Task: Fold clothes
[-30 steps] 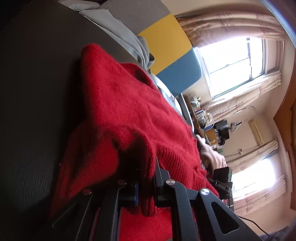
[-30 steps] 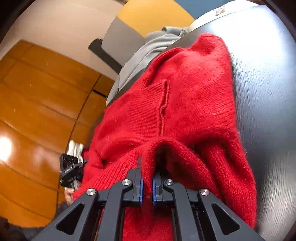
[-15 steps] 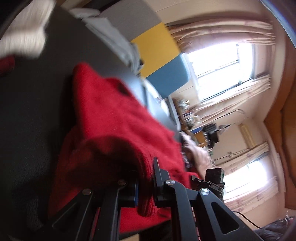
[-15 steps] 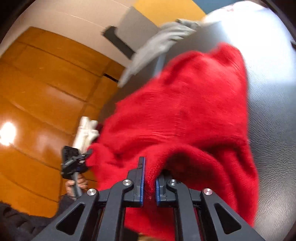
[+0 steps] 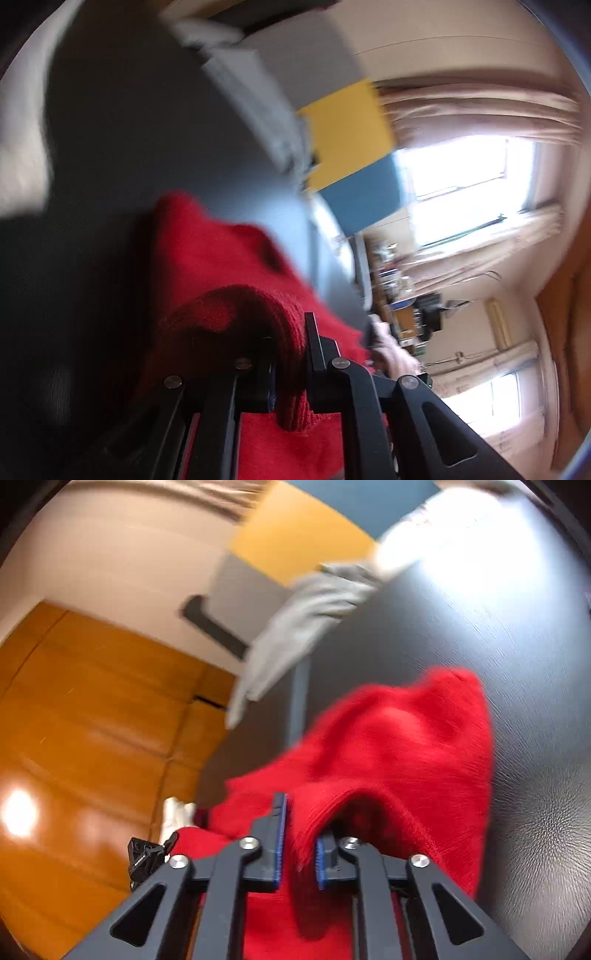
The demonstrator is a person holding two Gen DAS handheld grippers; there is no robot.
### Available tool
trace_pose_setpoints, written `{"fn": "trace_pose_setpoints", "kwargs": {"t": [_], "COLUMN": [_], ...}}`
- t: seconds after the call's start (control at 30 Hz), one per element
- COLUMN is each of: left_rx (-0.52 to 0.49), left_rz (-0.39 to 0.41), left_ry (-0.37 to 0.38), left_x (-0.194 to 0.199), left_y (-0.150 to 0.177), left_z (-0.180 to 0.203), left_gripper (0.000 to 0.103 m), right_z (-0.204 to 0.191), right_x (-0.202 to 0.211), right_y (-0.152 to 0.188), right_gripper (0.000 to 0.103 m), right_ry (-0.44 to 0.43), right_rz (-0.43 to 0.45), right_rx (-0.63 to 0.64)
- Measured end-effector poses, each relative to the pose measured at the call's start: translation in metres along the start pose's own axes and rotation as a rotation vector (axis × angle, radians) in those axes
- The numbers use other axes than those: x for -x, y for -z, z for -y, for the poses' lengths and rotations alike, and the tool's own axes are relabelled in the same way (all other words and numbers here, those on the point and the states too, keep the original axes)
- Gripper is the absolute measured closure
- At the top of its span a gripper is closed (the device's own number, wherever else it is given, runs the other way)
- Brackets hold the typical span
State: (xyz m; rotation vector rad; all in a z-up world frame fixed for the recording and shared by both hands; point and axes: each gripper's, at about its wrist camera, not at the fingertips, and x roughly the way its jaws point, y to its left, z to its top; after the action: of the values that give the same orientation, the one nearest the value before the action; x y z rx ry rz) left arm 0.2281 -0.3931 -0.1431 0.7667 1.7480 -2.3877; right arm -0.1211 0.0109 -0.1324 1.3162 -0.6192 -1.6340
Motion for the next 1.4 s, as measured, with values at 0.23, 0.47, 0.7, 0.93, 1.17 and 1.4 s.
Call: {"fn": "trace_pose_setpoints", "kwargs": {"t": [0.23,0.47,0.7,0.93,1.17,1.4], "left_rx": [0.108,0.111,0.222,0.189,0.189,0.165], "left_rz": [0.018,-0.025,0.042,0.017,-0.003,-0.008], "left_ry": [0.089,0.215,0.169,0.119,0.075,0.062], "left_x": [-0.007,-0.002,-0.002,0.003,-0.001,-0.007], "left_y": [-0.003,-0.01,-0.025,-0.024,-0.03,-0.03], "left_z": [-0.025,0.001,-0.016,-0.012,-0.014,-0.014], "left_gripper": [0.091,0.087,0.075,0.064,0.062,0.062], "right_z": [0.014,0.01,0.027,0.005,-0.039,-0.03], "right_x": [0.017,0.023,0.03,0.047,0.064,0.031], "right_y": [0.013,0.009,0.0,0.005,0.034,0.034], "right_gripper": [0.042,0.015,0.013,0.011,0.031,0.022], "right_ry": [-0.166,-0.239,-0.258,-0.084,0.335,0.042], "right_rz": [0.042,0.084,0.205,0.203,0.118,-0.114], "right_rx": [-0.079,-0.118,-0.224,-0.059,0.461,0.312]}}
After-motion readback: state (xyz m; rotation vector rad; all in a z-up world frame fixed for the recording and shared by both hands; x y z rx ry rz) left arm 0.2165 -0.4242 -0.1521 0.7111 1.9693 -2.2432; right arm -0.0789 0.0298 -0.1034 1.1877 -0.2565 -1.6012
